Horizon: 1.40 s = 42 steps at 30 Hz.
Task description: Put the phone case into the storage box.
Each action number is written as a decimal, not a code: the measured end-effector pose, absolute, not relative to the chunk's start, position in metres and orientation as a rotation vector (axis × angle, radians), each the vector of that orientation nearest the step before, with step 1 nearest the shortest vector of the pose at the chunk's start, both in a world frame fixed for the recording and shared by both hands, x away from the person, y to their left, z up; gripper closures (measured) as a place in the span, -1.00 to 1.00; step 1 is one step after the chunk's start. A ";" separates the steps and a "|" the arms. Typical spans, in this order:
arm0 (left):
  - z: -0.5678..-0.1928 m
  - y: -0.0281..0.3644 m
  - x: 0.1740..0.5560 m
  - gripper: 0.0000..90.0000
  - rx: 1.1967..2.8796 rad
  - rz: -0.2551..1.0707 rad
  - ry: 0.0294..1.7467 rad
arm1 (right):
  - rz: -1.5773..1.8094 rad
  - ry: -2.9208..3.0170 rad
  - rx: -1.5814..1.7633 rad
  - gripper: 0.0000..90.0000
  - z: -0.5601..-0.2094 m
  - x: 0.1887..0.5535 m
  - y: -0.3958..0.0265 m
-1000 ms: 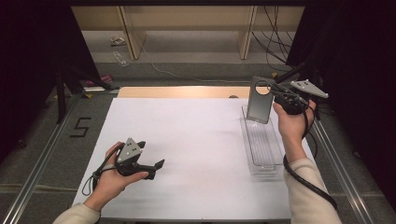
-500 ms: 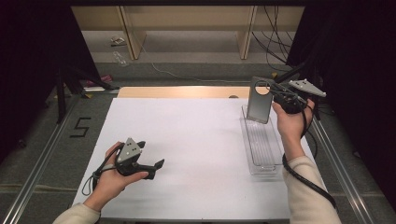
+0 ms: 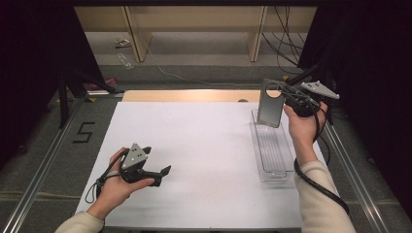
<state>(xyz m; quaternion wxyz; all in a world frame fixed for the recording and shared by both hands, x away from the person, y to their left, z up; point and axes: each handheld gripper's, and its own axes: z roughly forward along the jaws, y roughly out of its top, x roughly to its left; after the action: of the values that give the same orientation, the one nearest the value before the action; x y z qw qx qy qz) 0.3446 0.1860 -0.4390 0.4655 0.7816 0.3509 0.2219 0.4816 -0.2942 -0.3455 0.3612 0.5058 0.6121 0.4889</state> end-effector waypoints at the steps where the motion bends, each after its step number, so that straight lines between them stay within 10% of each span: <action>1: -0.439 0.186 0.345 -0.87 1.919 0.545 0.862 | 1.258 1.578 1.304 0.85 -0.346 0.482 -0.294; 42: -0.439 0.186 0.345 -0.87 1.918 0.545 0.863 | 1.209 1.617 1.329 0.85 -0.353 0.496 -0.293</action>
<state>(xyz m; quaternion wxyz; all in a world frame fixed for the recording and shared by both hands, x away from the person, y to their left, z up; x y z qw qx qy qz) 0.3448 0.1864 -0.4390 0.4656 0.7813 0.3515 0.2219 0.4961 -0.2926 -0.3535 0.3543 0.5143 0.6254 0.4678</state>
